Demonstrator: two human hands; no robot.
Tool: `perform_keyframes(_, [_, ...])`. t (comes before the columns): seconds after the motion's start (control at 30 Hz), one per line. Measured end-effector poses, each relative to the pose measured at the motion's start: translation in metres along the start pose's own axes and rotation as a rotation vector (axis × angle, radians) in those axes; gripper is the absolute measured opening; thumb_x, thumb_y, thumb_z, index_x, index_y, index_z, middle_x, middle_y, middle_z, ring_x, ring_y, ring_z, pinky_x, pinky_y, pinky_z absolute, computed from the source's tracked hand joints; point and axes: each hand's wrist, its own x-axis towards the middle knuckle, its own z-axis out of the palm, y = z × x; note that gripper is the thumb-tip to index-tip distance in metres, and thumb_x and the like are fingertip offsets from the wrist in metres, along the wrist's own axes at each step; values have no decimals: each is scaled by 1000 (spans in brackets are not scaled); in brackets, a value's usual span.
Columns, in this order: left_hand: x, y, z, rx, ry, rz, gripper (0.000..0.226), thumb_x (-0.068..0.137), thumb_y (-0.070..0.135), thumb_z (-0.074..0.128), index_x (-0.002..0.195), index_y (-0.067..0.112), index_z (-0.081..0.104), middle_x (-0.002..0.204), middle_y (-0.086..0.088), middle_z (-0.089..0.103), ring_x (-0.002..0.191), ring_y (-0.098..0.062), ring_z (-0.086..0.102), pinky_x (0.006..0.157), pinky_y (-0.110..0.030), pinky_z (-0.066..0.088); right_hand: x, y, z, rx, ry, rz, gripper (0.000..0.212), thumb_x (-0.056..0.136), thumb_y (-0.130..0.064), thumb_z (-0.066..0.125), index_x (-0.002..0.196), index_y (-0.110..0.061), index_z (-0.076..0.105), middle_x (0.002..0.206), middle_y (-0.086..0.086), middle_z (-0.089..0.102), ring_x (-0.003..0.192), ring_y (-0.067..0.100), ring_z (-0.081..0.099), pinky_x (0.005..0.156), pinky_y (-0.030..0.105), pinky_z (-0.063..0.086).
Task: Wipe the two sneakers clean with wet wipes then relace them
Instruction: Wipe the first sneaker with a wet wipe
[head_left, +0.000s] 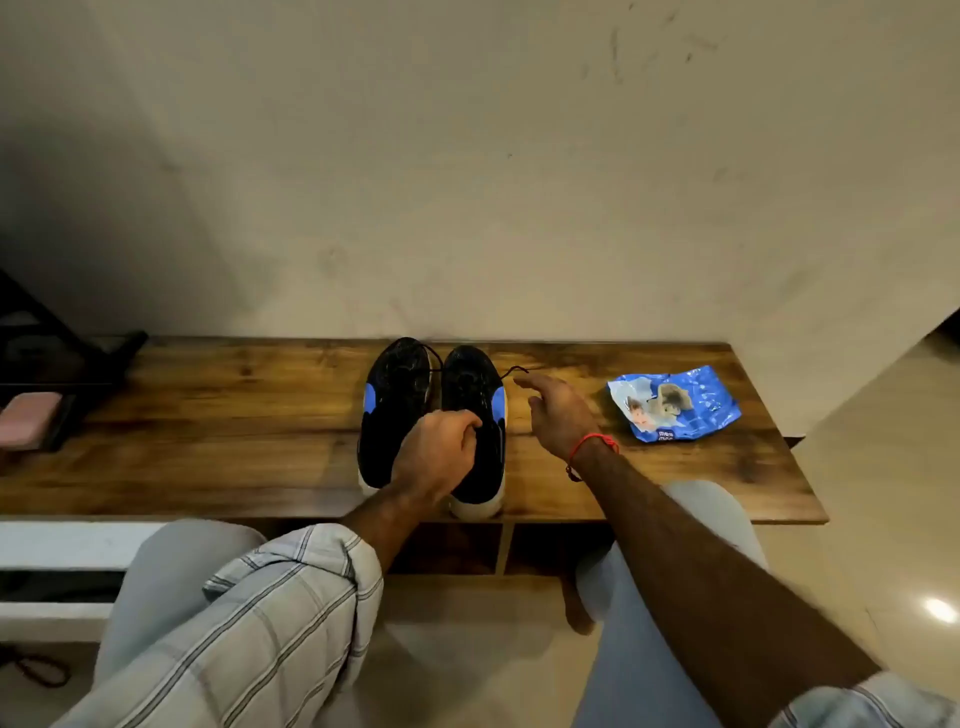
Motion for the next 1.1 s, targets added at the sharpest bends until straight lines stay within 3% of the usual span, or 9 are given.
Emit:
perform_keyframes(0.13, [28, 26, 10, 122, -121, -236, 33, 103, 43, 49, 104, 14, 66, 97, -5, 65, 86, -23, 66, 70, -37, 57, 27, 12, 10, 44, -113, 75, 34, 99, -3, 46, 124, -13, 66, 120, 6, 69, 108, 18, 64, 84, 27, 51])
perform_keyframes(0.23, [45, 39, 16, 177, -196, -288, 42, 100, 52, 53, 108, 12, 63, 103, -7, 60, 96, -28, 65, 68, -35, 47, 50, 20, 19, 28, -141, 70, 30, 98, -6, 49, 121, -14, 68, 116, 3, 70, 98, 9, 62, 80, 19, 44])
perform_keyframes(0.37, [55, 28, 24, 10, -247, -396, 33, 97, 43, 63, 107, 12, 64, 100, -6, 61, 95, -28, 66, 76, -38, 57, 65, 27, 13, 41, -141, 23, 25, 99, -12, 54, 120, -16, 69, 111, -3, 69, 94, 8, 58, 81, 20, 42])
perform_keyframes(0.5, [62, 8, 16, -187, -273, -406, 17, 95, 33, 69, 93, 18, 62, 96, -3, 66, 85, -19, 66, 58, -22, 46, 68, 42, -4, 51, -105, 16, 24, 96, -7, 59, 117, -12, 71, 106, 2, 72, 88, 9, 60, 85, 23, 48])
perform_keyframes(0.63, [62, -11, -2, -340, -419, -375, 9, 93, 23, 74, 95, 17, 67, 102, -2, 71, 99, -19, 68, 84, -36, 57, 68, 58, -28, 60, -51, 83, 21, 93, -5, 63, 109, -15, 73, 91, -2, 72, 81, 13, 65, 76, 20, 51])
perform_keyframes(0.73, [51, -13, -2, -351, -414, -338, 12, 91, 21, 76, 99, 25, 67, 109, 2, 71, 110, -16, 66, 91, -34, 53, 68, 81, -49, 59, 1, 198, 17, 90, -3, 66, 101, -14, 74, 86, 2, 69, 77, 18, 67, 61, 14, 48])
perform_keyframes(0.87, [49, -1, 4, -366, -354, -337, 41, 93, 16, 72, 132, 14, 60, 133, -8, 64, 120, -22, 63, 96, -31, 49, 68, 137, -78, -171, 90, 378, 22, 88, 1, 63, 105, -7, 73, 103, 12, 71, 97, 26, 63, 84, 28, 44])
perform_keyframes(1.0, [61, 1, 7, -381, -312, -371, 50, 97, 19, 68, 143, 13, 51, 138, -7, 61, 127, -23, 57, 89, -24, 39, 64, 182, -92, -379, 176, 550, 33, 85, -4, 62, 114, -18, 71, 119, 16, 65, 113, 36, 59, 98, 38, 46])
perform_keyframes(1.1, [69, -8, 6, -453, -318, -448, 55, 96, 23, 69, 147, 13, 48, 141, -6, 59, 127, -24, 58, 99, -28, 44, 68, 194, -89, -497, 27, 599, 29, 90, -19, 62, 116, -30, 69, 128, 12, 61, 118, 38, 56, 100, 42, 46])
